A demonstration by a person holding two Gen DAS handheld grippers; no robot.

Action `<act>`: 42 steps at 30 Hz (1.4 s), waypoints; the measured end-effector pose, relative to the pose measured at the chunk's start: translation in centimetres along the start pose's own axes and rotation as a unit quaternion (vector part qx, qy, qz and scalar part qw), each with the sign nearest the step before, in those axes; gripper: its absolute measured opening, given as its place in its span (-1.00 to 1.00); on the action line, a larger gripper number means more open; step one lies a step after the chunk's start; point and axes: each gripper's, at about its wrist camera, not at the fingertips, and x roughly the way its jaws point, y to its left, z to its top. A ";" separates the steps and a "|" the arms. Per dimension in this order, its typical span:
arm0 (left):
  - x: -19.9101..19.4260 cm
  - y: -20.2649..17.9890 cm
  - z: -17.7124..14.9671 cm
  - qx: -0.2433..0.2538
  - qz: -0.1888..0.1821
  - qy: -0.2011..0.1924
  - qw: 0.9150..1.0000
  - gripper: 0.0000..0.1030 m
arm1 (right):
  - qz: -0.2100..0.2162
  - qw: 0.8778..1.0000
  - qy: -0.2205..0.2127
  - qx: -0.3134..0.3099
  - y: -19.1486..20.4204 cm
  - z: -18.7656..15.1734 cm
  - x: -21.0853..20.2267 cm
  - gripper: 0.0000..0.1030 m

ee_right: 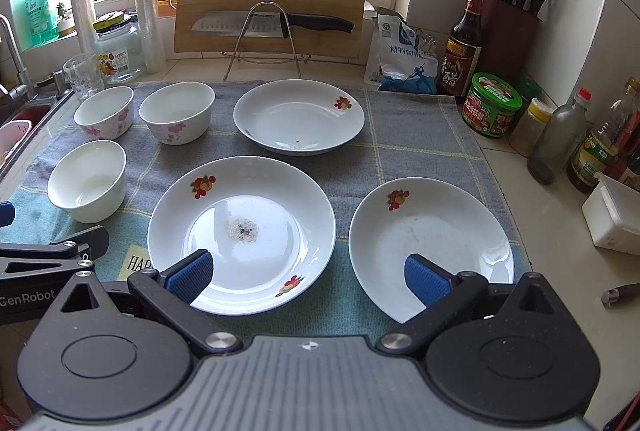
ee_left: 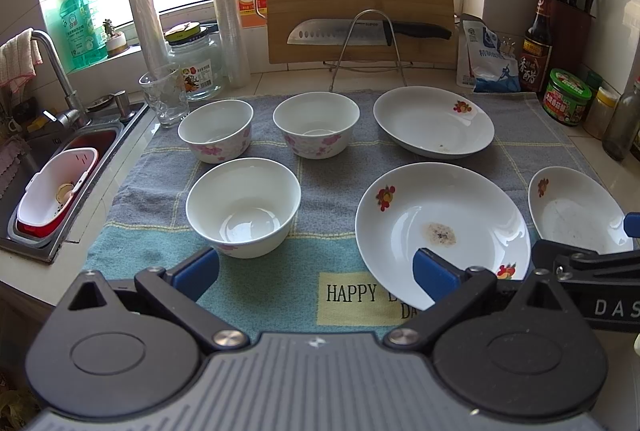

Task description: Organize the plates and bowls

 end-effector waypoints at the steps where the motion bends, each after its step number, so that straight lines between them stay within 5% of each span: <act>1: 0.0 0.0 0.0 0.000 0.000 0.000 1.000 0.98 | 0.000 1.000 0.000 0.000 0.0 0.0 0.0 1.00; 28: 0.6 0.7 0.3 0.000 -0.015 -0.008 1.000 0.98 | -0.010 1.000 -0.007 0.000 0.5 0.1 -0.1 1.00; 42: 1.4 2.2 1.0 0.033 -0.087 -0.035 0.995 0.98 | -0.043 0.997 -0.058 0.007 1.4 0.0 -1.5 1.00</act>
